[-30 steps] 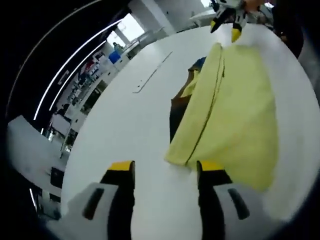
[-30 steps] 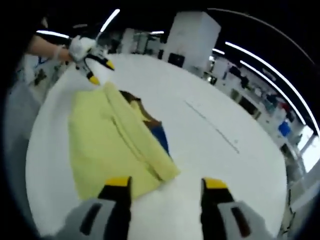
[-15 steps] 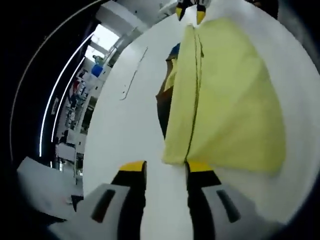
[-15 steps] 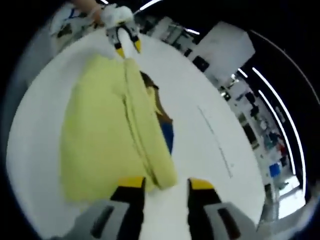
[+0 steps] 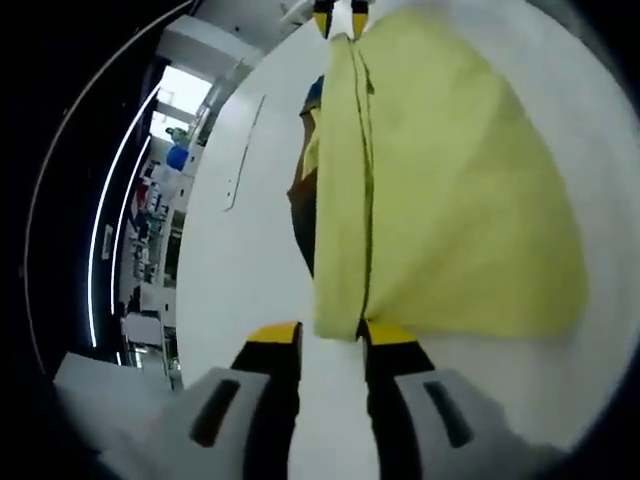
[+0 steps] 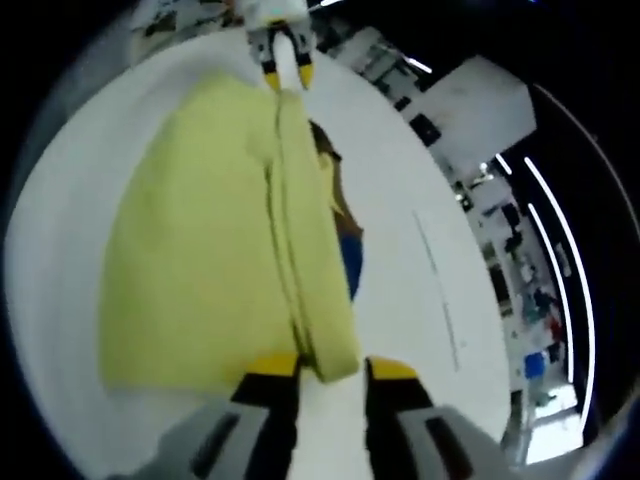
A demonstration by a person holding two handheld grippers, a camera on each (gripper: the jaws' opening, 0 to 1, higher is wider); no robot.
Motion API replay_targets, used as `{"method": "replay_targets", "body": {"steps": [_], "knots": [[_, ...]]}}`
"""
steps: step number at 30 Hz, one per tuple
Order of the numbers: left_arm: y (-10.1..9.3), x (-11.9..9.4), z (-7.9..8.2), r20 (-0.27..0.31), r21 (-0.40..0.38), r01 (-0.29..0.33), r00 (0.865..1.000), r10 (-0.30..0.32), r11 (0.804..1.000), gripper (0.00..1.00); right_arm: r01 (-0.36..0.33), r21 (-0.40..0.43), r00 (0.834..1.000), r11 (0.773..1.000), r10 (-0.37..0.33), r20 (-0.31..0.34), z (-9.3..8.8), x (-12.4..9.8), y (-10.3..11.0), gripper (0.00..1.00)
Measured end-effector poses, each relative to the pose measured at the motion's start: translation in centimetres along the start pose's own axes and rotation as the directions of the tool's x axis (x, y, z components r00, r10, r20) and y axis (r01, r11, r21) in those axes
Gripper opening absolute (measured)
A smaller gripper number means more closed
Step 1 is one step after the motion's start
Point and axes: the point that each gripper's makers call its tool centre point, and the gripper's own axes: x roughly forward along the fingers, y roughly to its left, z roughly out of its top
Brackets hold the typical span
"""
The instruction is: Fold the garment on the visible template until the final outline fits inside the template.
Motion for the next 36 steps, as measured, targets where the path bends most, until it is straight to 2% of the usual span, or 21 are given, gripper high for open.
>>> {"method": "replay_targets", "body": {"steps": [3, 7, 12, 15, 19, 21, 24, 25, 26, 29, 30, 31, 32, 33, 34, 35, 36], "knots": [[0.0, 0.1, 0.2, -0.006, 0.006, -0.001, 1.000, 0.001, 1.000, 0.16, 0.011, -0.001, 1.000, 1.000, -0.011, 0.003, 0.3, -0.3, -0.2, 0.18], [-0.2, 0.1, 0.2, 0.002, -0.013, 0.004, 1.000, -0.004, 1.000, 0.06, 0.021, -0.006, 1.000, 1.000, -0.021, 0.010, 0.3, -0.5, -0.5, 0.10], [0.0, 0.2, 0.0, -0.008, -0.026, 0.004, 1.000, -0.005, 1.000, 0.04, 0.027, -0.009, 0.999, 1.000, -0.027, 0.020, 0.5, -0.7, -0.7, 0.00], [0.4, 0.2, -0.2, -0.011, -0.064, 0.001, 1.000, -0.001, 0.998, 0.01, 0.029, 0.014, 0.999, 0.999, -0.030, 0.030, 0.7, -0.8, -1.1, 0.00], [1.4, 0.4, -0.4, -0.017, -0.168, -0.006, 1.000, 0.003, 0.986, 0.00, 0.050, 0.072, 0.998, 0.996, -0.053, 0.043, 0.9, -0.6, -2.2, 0.00], [1.6, 1.3, -0.7, -0.022, -0.257, 0.016, 1.000, -0.022, 0.966, 0.00, 0.065, 0.098, 0.997, 0.993, -0.070, 0.045, 0.7, 0.0, -3.1, 0.00], [2.4, 1.9, -1.1, -0.037, -0.362, 0.006, 0.999, -0.021, 0.932, 0.00, 0.078, 0.137, 0.996, 0.987, -0.085, 0.041, 0.6, 0.3, -4.0, 0.00], [2.6, 1.9, -1.0, -0.032, -0.373, 0.003, 0.999, -0.016, 0.928, 0.00, 0.084, 0.153, 0.995, 0.985, -0.092, 0.043, 0.7, 0.4, -4.3, 0.00], [2.7, 2.2, -1.3, -0.040, -0.416, 0.004, 0.999, -0.023, 0.909, 0.00, 0.092, 0.177, 0.994, 0.980, -0.101, 0.043, 0.7, 0.7, -4.7, 0.00], [3.1, 2.4, -1.5, -0.052, -0.450, 0.001, 0.998, -0.027, 0.893, 0.00, 0.100, 0.219, 0.993, 0.971, -0.110, 0.033, 0.7, 1.4, -5.6, 0.00], [3.3, 2.6, -1.6, -0.059, -0.481, -0.002, 0.998, -0.029, 0.877, 0.00, 0.101, 0.234, 0.993, 0.967, -0.111, 0.029, 0.7, 1.7, -5.8, 0.00], [3.5, 3.0, -1.7, -0.062, -0.492, -0.003, 0.998, -0.031, 0.871, 0.00, 0.100, 0.247, 0.994, 0.964, -0.110, 0.028, 0.8, 2.1, -6.0, 0.00], [3.5, 3.1, -1.9, -0.072, -0.518, -0.006, 0.997, -0.037, 0.856, 0.00, 0.099, 0.251, 0.994, 0.963, -0.108, 0.025, 0.7, 2.3, -6.1, 0.00], [3.6, 3.5, -2.1, -0.079, -0.569, -0.010, 0.996, -0.042, 0.822, 0.00, 0.098, 0.259, 0.994, 0.961, -0.105, 0.015, 0.6, 2.6, -6.2, 0.00], [3.6, 3.8, -2.3, -0.082, -0.599, -0.008, 0.995, -0.051, 0.801, 0.00, 0.095, 0.263, 0.995, 0.960, -0.100, 0.008, 0.6, 2.8, -6.1, 0.00], [3.5, 4.0, -2.5, -0.088, -0.621, -0.006, 0.994, -0.062, 0.784, 0.00, 0.080, 0.283, 0.997, 0.956, -0.079, -0.015, 0.2, 3.2, -5.7, 0.00], [3.6, 4.1, -2.5, -0.090, -0.624, -0.008, 0.994, -0.062, 0.781, 0.00, 0.077, 0.287, 0.997, 0.955, -0.074, -0.019, 0.1, 3.5, -5.7, 0.00]]}}
